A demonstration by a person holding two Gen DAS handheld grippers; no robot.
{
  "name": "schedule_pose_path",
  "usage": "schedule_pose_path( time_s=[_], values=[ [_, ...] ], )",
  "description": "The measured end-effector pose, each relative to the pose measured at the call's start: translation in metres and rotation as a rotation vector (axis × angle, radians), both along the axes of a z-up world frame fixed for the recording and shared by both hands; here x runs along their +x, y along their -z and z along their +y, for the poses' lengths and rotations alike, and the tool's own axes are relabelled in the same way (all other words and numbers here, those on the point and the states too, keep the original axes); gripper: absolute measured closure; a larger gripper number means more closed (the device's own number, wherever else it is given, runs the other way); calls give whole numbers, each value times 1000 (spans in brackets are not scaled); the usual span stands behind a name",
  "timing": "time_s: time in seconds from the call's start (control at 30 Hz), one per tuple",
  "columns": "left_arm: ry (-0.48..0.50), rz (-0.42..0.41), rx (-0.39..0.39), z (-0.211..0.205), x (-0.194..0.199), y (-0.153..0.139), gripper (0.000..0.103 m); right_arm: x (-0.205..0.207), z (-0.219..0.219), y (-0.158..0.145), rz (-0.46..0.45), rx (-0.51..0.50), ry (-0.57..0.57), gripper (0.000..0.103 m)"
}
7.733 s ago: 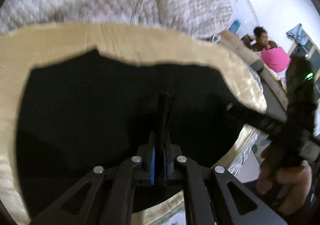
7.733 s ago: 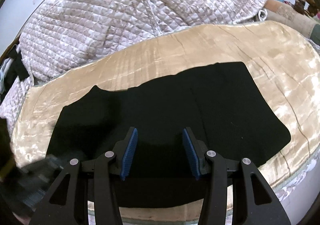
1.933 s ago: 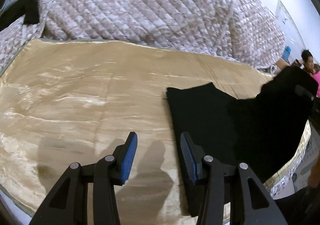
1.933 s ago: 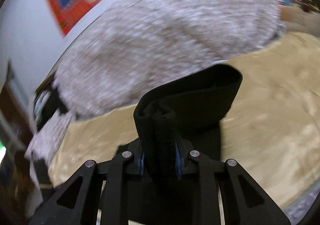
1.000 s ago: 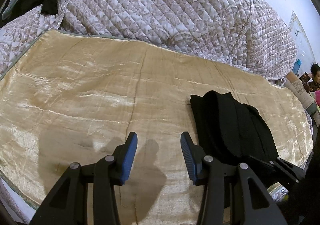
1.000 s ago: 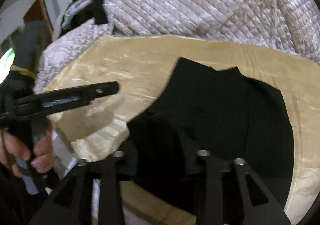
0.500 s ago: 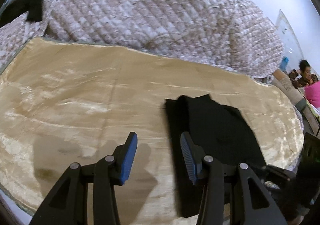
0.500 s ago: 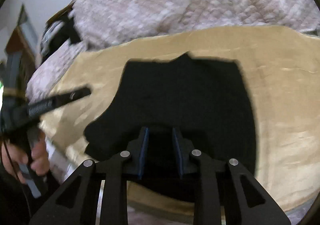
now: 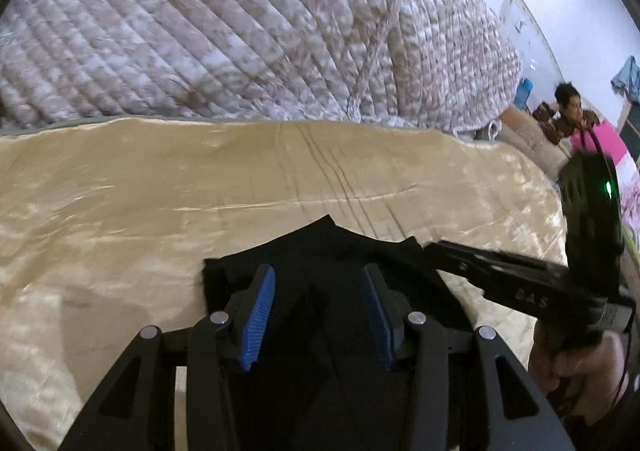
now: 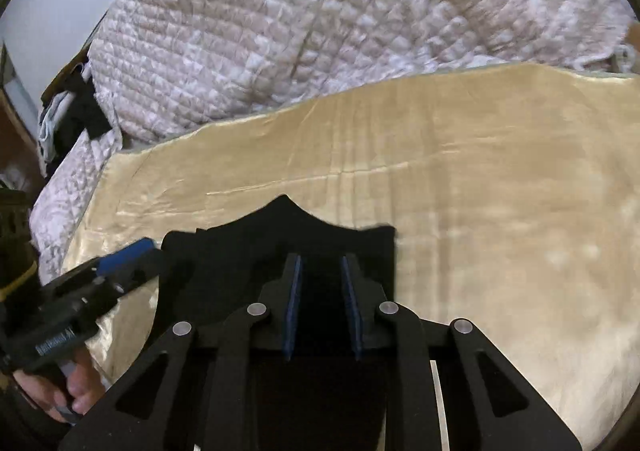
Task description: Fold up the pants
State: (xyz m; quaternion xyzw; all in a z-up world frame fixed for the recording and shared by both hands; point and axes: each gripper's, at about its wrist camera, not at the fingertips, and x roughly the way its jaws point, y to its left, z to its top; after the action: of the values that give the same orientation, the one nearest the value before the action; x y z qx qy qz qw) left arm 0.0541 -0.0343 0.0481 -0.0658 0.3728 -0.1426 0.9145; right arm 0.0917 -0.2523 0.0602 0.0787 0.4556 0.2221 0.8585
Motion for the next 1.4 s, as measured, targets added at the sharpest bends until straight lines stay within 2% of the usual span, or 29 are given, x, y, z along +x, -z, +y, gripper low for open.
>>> schedule_pose_path(
  time_s=[0.03,0.1,0.13,0.17,0.23,0.33,0.4,0.5,0.57,0.67,0.87,1.0,1.1,1.23,1.4],
  values=[
    [-5,7,19,-1,4,6,56,8,2,4,9,-9,-9,81],
    [-34,33,72,0,9,21,66,21,11,18,27,-43,-41,81],
    [-44,48,77,4,9,30,66,26,12,26,33,-77,-25,82],
    [-42,38,51,8,6,33,65,30,10,35,47,-91,-2,87],
    [-52,23,49,9,2,33,65,37,-1,46,77,-41,34,103],
    [-60,3,69,5,-3,34,65,38,-11,49,74,-8,60,103],
    [-61,-2,55,8,-4,35,65,36,-15,49,74,19,67,103],
    [-79,0,59,14,-6,30,66,30,-20,38,52,17,84,101],
    [-78,9,35,20,-11,25,66,22,-19,26,23,-1,82,101],
    [-83,-5,29,24,-27,15,66,-7,-20,9,-19,20,37,94],
    [-26,-39,24,16,-76,2,66,-63,-5,-8,-64,-45,-67,90],
    [16,-32,20,12,-104,9,66,-96,4,-7,-59,-51,-112,90],
    [26,9,37,11,-112,24,66,-112,8,-1,-49,-61,-143,90],
    [26,-4,61,8,-113,30,66,-114,11,19,-10,-98,-167,90],
    [11,-6,43,12,-111,33,64,-113,10,20,-24,-93,-166,89]
  ],
)
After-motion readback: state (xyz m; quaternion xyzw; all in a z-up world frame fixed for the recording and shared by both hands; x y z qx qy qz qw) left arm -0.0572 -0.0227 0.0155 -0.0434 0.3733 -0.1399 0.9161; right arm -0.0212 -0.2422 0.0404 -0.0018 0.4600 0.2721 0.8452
